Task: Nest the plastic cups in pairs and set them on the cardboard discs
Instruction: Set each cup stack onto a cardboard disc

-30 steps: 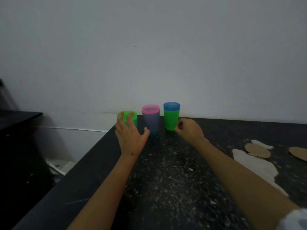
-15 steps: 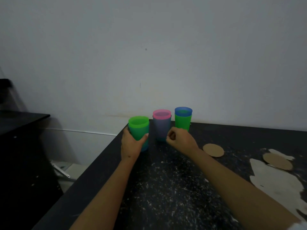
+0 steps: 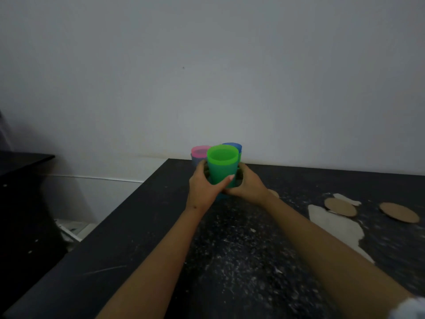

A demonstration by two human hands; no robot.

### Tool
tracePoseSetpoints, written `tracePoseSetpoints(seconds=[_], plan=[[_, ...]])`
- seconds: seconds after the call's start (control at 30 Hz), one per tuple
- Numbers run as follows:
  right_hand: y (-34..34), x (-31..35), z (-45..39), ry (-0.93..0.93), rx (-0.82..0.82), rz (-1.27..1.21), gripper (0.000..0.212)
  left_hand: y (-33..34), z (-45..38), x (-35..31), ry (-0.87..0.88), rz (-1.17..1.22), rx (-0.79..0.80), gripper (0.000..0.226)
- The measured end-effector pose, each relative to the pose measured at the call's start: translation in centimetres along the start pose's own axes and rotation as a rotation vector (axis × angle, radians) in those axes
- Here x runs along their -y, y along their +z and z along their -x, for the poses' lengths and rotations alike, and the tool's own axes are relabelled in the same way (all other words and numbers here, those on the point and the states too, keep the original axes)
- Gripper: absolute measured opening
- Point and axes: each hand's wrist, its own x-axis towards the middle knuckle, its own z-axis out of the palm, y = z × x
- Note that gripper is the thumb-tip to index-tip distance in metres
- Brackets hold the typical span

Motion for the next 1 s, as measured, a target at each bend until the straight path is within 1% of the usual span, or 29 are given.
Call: tracePoseSetpoints(seconds=[0.1, 0.2, 0.27, 0.3, 0.37, 0.43, 0.5, 0.6, 0.67, 0.8, 1.0], plan=[[-2.9, -0.8, 1.0, -0.006, -0.058, 0.02, 0.072, 2.9, 0.4, -1.5, 0.026, 0.071, 0.08, 0.063], [-5.6, -2.2, 1.8, 0.02, -0.11, 0.101, 0.074, 5.7, 1.0, -2.2, -0.01, 0.232, 0.199, 0.056], [-7.1, -3.2, 2.1, 0.051, -0.136, 0.149, 0.074, 7.1, 2.0, -1.5, -0.049, 0.267, 0.267, 0.06], [-7.8, -3.7, 2.2, 0.07, -0.149, 0.157, 0.074, 7.8, 2.7, -0.9, -0.091, 0.231, 0.313, 0.067], [-8.8, -4.7, 2.5, 0.107, -0.186, 0.152, 0.072, 8.7, 4.0, 0.7, -0.167, 0.054, 0.46, 0.079], [-9.3, -5.6, 2.6, 0.134, -0.236, 0.145, 0.071, 9.3, 4.6, 1.7, -0.177, -0.116, 0.584, 0.087], [-9.3, -6.2, 2.4, 0.148, -0.262, 0.138, 0.072, 9.6, 4.5, 1.9, -0.173, -0.152, 0.601, 0.091], [-8.9, -6.9, 2.1, 0.169, -0.241, 0.113, 0.075, 9.6, 4.4, 1.9, -0.174, -0.202, 0.586, 0.091], [-8.6, -7.1, 2.1, 0.175, -0.227, 0.113, 0.076, 9.6, 4.5, 1.9, -0.163, -0.244, 0.587, 0.082], [-8.4, -7.4, 2.0, 0.186, -0.22, 0.117, 0.076, 9.6, 4.5, 1.8, -0.141, -0.245, 0.589, 0.062], [-8.3, -7.8, 1.7, 0.2, -0.196, 0.123, 0.077, 9.5, 4.6, 1.6, -0.107, -0.269, 0.593, 0.052]])
